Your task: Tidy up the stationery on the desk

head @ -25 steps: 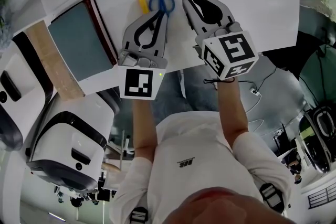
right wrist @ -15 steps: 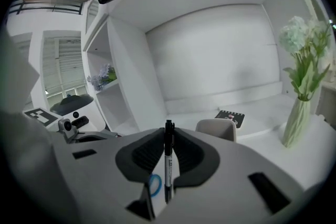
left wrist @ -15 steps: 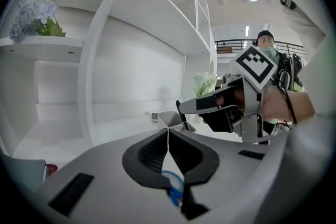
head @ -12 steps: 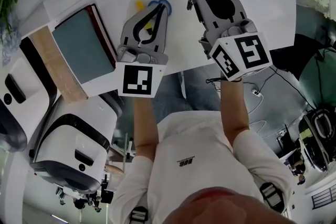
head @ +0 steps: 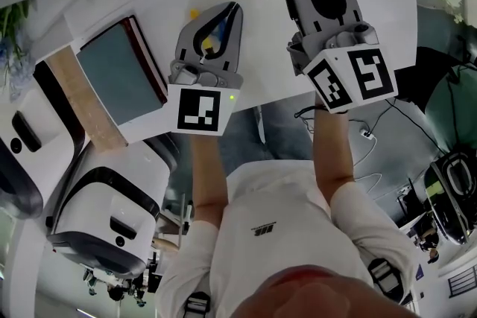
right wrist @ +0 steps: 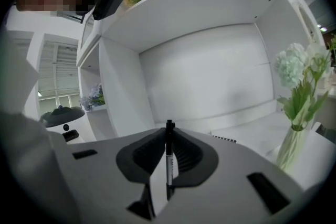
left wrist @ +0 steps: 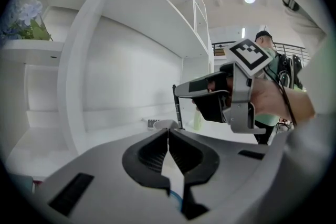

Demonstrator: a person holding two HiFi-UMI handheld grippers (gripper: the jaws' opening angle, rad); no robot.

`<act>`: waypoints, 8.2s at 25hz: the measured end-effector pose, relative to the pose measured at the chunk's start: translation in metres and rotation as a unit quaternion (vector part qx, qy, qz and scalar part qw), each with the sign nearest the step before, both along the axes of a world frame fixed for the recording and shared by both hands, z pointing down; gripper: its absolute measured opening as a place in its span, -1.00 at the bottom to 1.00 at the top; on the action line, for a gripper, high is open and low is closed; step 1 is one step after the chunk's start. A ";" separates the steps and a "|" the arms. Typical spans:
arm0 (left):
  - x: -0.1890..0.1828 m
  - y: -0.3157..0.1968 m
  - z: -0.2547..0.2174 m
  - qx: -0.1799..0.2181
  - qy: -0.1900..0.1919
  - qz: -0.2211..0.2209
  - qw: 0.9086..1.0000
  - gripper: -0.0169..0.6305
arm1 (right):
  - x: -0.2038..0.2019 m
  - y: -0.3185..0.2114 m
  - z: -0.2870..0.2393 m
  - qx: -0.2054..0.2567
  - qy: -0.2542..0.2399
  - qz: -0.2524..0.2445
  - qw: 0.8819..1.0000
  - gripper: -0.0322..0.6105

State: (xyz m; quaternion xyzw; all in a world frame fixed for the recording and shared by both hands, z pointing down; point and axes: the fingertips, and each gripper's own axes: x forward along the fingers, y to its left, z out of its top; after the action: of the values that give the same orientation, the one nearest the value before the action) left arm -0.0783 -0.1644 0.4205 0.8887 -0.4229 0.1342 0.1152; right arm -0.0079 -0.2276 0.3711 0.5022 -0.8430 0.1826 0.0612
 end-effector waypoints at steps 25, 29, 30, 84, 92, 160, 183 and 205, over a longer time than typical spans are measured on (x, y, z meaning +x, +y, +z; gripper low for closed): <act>0.002 0.002 0.011 -0.010 0.012 -0.011 1.000 -0.95 | -0.004 0.008 0.056 -0.053 0.033 0.004 0.998 -0.71; -0.003 0.005 0.012 -0.013 0.011 -0.017 1.000 -0.95 | -0.012 0.016 0.061 -0.060 0.036 -0.007 0.998 -0.71; -0.005 0.006 0.013 -0.013 0.011 -0.019 1.000 -0.95 | -0.014 0.018 0.062 -0.062 0.037 -0.011 0.997 -0.71; -0.084 0.044 0.058 -0.049 0.011 -0.102 0.994 -0.95 | -0.117 0.092 0.186 -0.209 0.170 -0.123 0.955 -0.71; -0.076 0.043 0.049 -0.041 0.007 -0.094 0.995 -0.95 | -0.103 0.089 0.153 -0.172 0.151 -0.110 0.967 -0.71; 0.057 -0.005 -0.012 -0.017 0.006 0.015 1.000 -0.95 | 0.041 -0.009 0.046 0.004 0.083 0.058 0.995 -0.71; 0.003 0.020 -0.003 -0.024 0.009 -0.032 0.999 -0.95 | -0.004 0.030 0.058 -0.011 0.104 0.007 0.994 -0.55; -0.098 0.054 0.039 -0.062 0.008 -0.129 0.990 -0.95 | -0.148 0.078 0.131 -0.101 0.135 -0.159 0.973 -0.53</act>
State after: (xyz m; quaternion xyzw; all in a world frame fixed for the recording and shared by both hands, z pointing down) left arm -0.1761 -0.1108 0.4599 0.8192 -0.5237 0.1368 0.1895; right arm -0.1557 -0.1493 0.5022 0.3732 -0.8732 0.1855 0.2526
